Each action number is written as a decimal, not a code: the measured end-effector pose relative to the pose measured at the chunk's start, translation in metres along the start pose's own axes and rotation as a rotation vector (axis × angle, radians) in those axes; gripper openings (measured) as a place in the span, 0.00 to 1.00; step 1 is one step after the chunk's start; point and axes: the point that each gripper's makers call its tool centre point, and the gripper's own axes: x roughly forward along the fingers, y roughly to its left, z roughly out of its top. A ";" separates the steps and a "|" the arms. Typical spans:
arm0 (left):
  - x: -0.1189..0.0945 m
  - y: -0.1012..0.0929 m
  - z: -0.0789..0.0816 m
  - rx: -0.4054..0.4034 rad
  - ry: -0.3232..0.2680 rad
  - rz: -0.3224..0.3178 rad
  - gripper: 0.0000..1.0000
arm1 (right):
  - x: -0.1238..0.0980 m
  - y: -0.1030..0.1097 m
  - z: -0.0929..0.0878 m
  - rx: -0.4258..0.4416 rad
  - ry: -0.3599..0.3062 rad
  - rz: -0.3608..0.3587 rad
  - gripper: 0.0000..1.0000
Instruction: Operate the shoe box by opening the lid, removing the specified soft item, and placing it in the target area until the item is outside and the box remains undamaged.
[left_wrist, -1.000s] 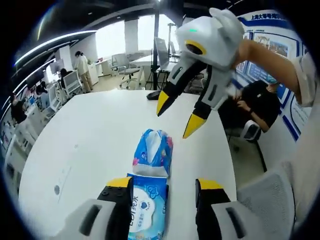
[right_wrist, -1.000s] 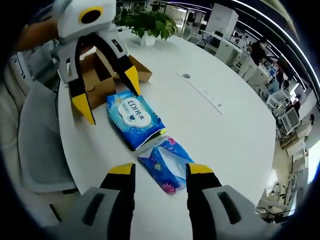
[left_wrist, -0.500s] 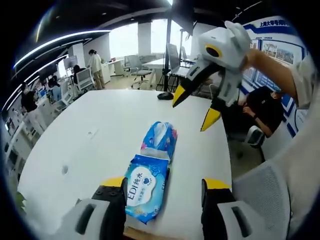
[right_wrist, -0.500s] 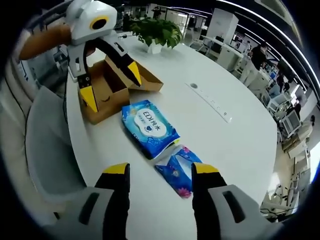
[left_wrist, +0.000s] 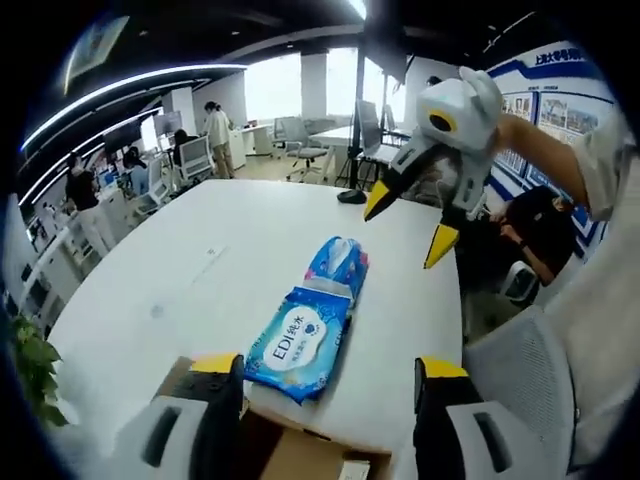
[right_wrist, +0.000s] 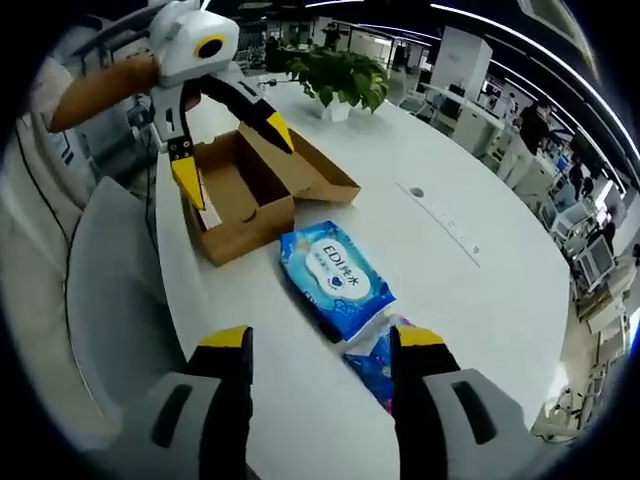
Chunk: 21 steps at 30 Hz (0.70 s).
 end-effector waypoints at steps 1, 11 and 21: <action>-0.002 0.001 -0.001 -0.004 -0.002 0.003 0.72 | 0.001 0.001 0.002 -0.003 -0.003 0.004 0.53; -0.038 0.012 -0.021 -0.062 -0.024 0.073 0.80 | 0.020 0.028 0.022 -0.058 -0.021 0.087 0.52; -0.075 0.019 -0.050 -0.126 -0.046 0.139 0.87 | 0.034 0.053 0.041 -0.133 -0.034 0.173 0.49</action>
